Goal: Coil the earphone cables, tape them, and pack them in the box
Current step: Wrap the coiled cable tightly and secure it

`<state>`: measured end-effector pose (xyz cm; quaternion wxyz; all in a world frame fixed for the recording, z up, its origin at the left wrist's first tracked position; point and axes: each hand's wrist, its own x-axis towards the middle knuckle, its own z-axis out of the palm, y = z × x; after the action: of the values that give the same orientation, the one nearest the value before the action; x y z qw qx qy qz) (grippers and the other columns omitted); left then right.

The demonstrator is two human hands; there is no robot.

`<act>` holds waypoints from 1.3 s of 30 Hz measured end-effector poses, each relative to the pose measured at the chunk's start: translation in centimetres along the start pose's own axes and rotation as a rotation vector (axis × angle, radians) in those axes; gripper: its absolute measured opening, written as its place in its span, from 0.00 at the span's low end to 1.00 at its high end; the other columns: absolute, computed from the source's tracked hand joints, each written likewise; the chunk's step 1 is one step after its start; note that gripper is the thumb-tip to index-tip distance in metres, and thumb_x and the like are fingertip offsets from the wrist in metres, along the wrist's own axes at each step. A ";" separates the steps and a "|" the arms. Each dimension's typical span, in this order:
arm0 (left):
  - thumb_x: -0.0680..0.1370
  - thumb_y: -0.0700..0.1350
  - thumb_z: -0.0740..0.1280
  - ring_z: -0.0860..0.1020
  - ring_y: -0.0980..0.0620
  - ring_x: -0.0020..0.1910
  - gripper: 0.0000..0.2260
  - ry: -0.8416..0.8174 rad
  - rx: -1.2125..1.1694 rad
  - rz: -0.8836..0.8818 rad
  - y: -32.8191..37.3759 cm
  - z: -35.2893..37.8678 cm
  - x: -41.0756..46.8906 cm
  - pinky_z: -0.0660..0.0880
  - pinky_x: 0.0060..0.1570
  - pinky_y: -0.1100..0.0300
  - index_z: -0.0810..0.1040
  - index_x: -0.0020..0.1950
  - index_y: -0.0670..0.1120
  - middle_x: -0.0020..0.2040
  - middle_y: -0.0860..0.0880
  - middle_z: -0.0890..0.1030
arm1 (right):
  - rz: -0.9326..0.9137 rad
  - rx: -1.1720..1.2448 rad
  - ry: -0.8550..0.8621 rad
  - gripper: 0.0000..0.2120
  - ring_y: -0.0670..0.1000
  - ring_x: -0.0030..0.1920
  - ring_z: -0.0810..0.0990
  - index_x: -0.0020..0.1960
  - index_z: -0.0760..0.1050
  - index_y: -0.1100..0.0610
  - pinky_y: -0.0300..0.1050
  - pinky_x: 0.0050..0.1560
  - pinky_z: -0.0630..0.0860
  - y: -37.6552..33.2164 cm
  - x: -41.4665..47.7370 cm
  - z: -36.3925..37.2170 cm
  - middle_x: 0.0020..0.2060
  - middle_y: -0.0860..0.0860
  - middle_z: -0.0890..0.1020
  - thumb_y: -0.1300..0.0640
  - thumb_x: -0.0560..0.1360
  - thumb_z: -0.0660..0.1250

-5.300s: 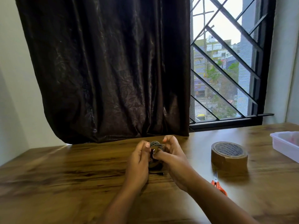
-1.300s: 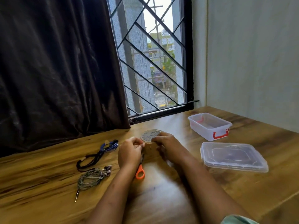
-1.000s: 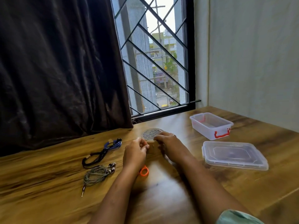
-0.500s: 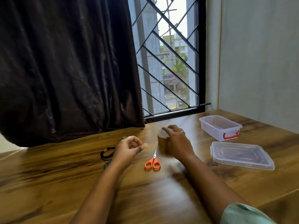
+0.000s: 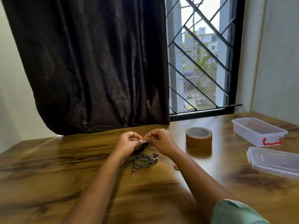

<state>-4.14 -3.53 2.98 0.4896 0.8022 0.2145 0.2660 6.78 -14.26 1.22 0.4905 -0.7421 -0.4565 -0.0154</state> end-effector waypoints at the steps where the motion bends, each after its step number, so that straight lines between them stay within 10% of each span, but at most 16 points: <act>1: 0.74 0.36 0.70 0.76 0.55 0.34 0.02 0.014 0.017 -0.008 -0.2 -0.1 0.1 0.71 0.28 0.71 0.79 0.45 0.42 0.35 0.49 0.79 | -0.007 -0.005 0.006 0.11 0.45 0.41 0.80 0.49 0.83 0.55 0.27 0.38 0.72 0.4 0.2 0.3 0.43 0.51 0.84 0.66 0.73 0.66; 7: 0.73 0.37 0.70 0.76 0.52 0.38 0.04 0.007 0.028 -0.147 -2.4 0.1 1.1 0.73 0.38 0.61 0.80 0.42 0.45 0.40 0.48 0.82 | -0.018 -0.055 -0.012 0.10 0.49 0.40 0.80 0.44 0.79 0.55 0.43 0.41 0.79 2.8 0.9 2.0 0.40 0.49 0.80 0.67 0.76 0.62; 19: 0.73 0.39 0.71 0.76 0.53 0.41 0.11 -0.017 -0.087 -0.286 -2.7 -1.5 1.3 0.71 0.36 0.63 0.77 0.54 0.47 0.46 0.49 0.80 | -0.221 -0.254 0.071 0.09 0.47 0.38 0.76 0.43 0.72 0.52 0.42 0.37 0.73 2.7 0.4 1.9 0.37 0.47 0.77 0.64 0.77 0.60; 25: 0.69 0.56 0.73 0.78 0.50 0.47 0.13 -0.184 0.613 -0.328 -3.4 -1.8 0.9 0.76 0.52 0.52 0.75 0.46 0.50 0.47 0.50 0.79 | -0.329 -0.355 -0.257 0.04 0.46 0.41 0.77 0.47 0.75 0.52 0.44 0.44 0.76 1.7 0.0 1.5 0.40 0.46 0.80 0.58 0.79 0.62; 30: 0.73 0.48 0.69 0.78 0.50 0.46 0.08 -0.244 0.850 -0.290 -3.0 0.2 1.0 0.78 0.52 0.52 0.76 0.50 0.49 0.48 0.48 0.79 | -0.383 -0.350 -0.361 0.04 0.45 0.42 0.75 0.46 0.74 0.53 0.42 0.43 0.74 0.9 0.0 1.2 0.41 0.45 0.78 0.61 0.76 0.63; 39: 0.78 0.41 0.61 0.73 0.48 0.44 0.03 -0.362 0.413 -0.244 -3.2 -0.4 1.1 0.70 0.41 0.53 0.72 0.50 0.47 0.47 0.45 0.77 | -0.359 -0.436 -0.364 0.09 0.46 0.44 0.71 0.48 0.70 0.49 0.35 0.41 0.64 0.6 0.0 1.7 0.44 0.43 0.72 0.62 0.74 0.65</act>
<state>-3.85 -1.22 0.50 0.3747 0.8876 0.2680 0.0085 6.52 -13.07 -0.09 0.2203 -0.7279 -0.6459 -0.0661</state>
